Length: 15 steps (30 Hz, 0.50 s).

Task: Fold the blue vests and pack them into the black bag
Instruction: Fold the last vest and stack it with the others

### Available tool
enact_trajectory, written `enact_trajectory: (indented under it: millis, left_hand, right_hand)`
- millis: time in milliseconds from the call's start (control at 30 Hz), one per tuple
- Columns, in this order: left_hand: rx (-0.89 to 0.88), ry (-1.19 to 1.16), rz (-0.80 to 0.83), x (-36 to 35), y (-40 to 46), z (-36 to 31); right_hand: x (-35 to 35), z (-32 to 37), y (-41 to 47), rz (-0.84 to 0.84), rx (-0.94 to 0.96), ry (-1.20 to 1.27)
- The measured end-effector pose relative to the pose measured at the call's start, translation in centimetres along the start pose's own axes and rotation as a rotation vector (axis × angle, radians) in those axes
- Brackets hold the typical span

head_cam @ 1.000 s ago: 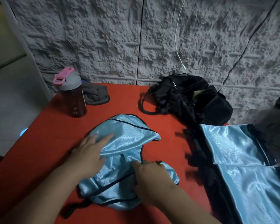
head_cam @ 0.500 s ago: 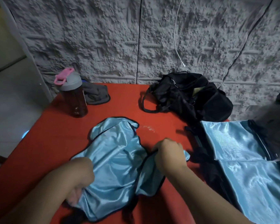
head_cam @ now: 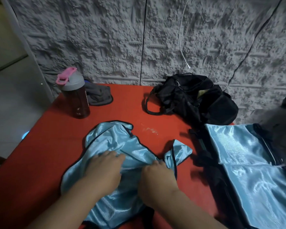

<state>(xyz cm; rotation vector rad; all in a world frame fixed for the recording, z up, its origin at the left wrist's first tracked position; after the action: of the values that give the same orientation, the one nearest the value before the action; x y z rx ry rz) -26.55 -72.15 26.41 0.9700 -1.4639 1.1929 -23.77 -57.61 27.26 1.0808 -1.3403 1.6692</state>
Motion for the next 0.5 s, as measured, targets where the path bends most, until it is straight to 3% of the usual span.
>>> enact_trajectory:
  millis: [133, 233, 500]
  left_hand:
    - [0.195, 0.161, 0.125, -0.3, -0.2, 2.3]
    - [0.303, 0.060, 0.190, -1.2, -0.3, 3.3]
    - [0.256, 0.040, 0.114, 0.9, -0.6, 2.5]
  right_hand:
    - [-0.3, -2.4, 0.4, 0.009, -0.150, 0.002]
    - [-0.8, -3.9, 1.3, 0.028, -0.203, 0.045]
    - [-1.4, -6.1, 3.8, -0.043, -0.150, 0.236]
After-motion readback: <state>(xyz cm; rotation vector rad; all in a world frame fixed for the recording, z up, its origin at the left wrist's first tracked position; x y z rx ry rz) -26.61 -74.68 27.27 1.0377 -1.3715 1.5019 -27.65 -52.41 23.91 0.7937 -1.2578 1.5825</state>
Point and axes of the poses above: each hand's wrist, its own y-axis towards the middle knuckle, its own x-axis out of the back of the hand, z = x × y, the point moved 6 cm from there along y, towards the middle knuckle, and after that the axes turned 2 degrees about x, right-handed, at the moved point
